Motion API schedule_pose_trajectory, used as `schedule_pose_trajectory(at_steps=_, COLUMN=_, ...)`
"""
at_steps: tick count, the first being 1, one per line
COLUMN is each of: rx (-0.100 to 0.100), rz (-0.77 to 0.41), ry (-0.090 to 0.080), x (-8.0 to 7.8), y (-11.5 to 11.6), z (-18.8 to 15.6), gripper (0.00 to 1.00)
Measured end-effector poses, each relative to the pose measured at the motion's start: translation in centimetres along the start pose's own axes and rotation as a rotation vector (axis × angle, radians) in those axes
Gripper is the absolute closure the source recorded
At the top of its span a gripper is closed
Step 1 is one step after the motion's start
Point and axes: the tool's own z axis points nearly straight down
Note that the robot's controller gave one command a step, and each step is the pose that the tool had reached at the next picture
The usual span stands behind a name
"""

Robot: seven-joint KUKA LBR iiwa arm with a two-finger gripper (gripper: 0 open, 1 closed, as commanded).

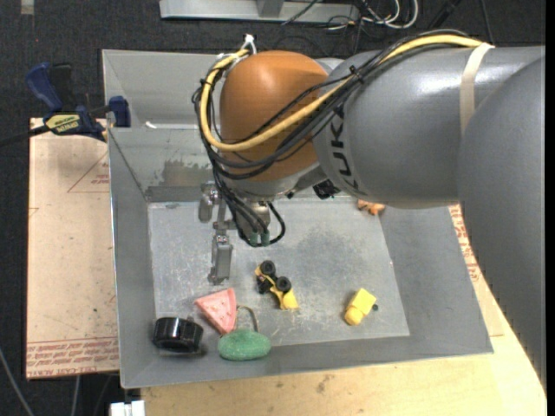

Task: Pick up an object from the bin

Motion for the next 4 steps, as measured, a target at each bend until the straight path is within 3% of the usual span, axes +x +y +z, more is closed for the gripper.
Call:
schedule_pose_trajectory(at_steps=1, rx=-0.002, rz=0.004, ry=-0.008, x=-0.2, y=-0.1, z=-0.5, gripper=0.00)
schedule_pose_trajectory(at_steps=2, rx=-0.002, rz=-0.058, ry=-0.013, x=0.8, y=0.2, z=4.1, gripper=0.00)
schedule_pose_trajectory(at_steps=3, rx=-0.002, rz=0.021, ry=-0.010, x=4.0, y=-1.7, z=10.5, gripper=0.00)
schedule_pose_trajectory(at_steps=4, rx=0.000, rz=0.050, ry=-0.004, x=4.2, y=-3.5, z=13.9, gripper=0.00)
